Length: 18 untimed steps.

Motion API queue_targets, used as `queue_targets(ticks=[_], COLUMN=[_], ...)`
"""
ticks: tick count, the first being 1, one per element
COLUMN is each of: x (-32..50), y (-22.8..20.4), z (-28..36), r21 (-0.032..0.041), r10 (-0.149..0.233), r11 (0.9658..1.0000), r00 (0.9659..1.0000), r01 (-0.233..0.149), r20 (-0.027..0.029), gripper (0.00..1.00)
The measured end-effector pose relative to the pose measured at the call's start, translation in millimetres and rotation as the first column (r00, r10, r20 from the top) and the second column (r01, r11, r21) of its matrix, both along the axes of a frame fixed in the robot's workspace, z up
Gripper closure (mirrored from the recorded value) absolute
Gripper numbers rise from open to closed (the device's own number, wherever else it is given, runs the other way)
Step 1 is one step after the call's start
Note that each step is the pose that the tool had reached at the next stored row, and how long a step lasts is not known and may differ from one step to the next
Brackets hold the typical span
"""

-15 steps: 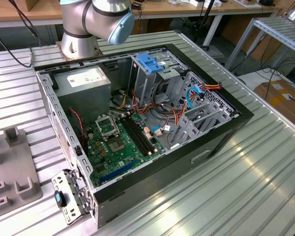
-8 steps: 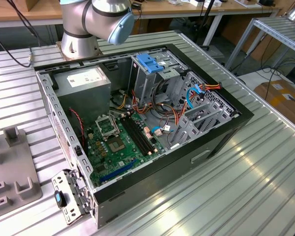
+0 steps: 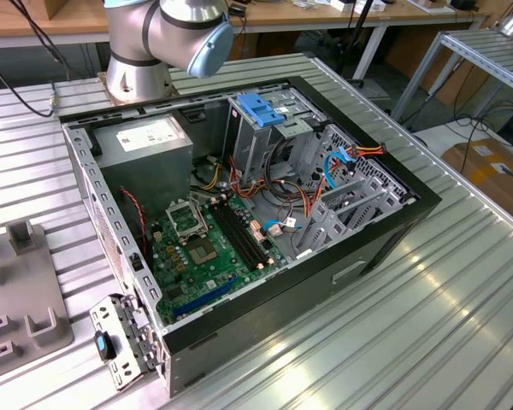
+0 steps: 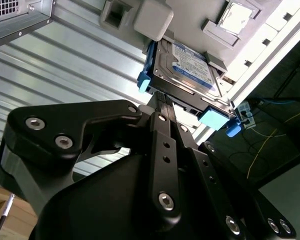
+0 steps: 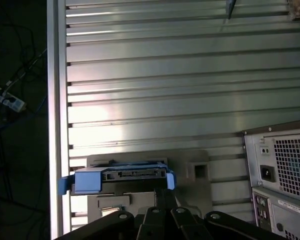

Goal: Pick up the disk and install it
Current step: 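Reach for the disk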

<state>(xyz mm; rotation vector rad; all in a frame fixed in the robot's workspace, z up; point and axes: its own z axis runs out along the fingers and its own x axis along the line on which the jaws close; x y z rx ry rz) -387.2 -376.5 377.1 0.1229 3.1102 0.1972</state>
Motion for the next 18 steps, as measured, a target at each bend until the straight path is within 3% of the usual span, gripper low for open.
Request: queue_targets(ticks=[2,4,7,10,16,18], x=[0.0,0.0,0.0,0.0,-1.6,-7.7], y=[0.1,0.0,0.5,4.0,4.4,6.9], z=[-0.3,-1.0,-2.0,-3.5,-3.6,-4.1], r21=[-0.0129,-0.0373,-0.0552,-0.0585,-0.0587,-0.0649], r10=[0.0,0.0,0.0,0.007,0.008,0.008], r11=[0.9999,0.9993,0.9985,0.9982,0.9982,0.9978], r00=[1.0,0.9998,0.9993,0.9989,0.9988,0.9988], r01=[0.0,0.0,-0.002,-0.01,-0.011,-0.011], r20=[-0.0051,-0.0196,-0.0371,-0.0474,-0.0475,-0.0475], gripper=[0.89,0.89,0.89,0.89,0.89,0.89])
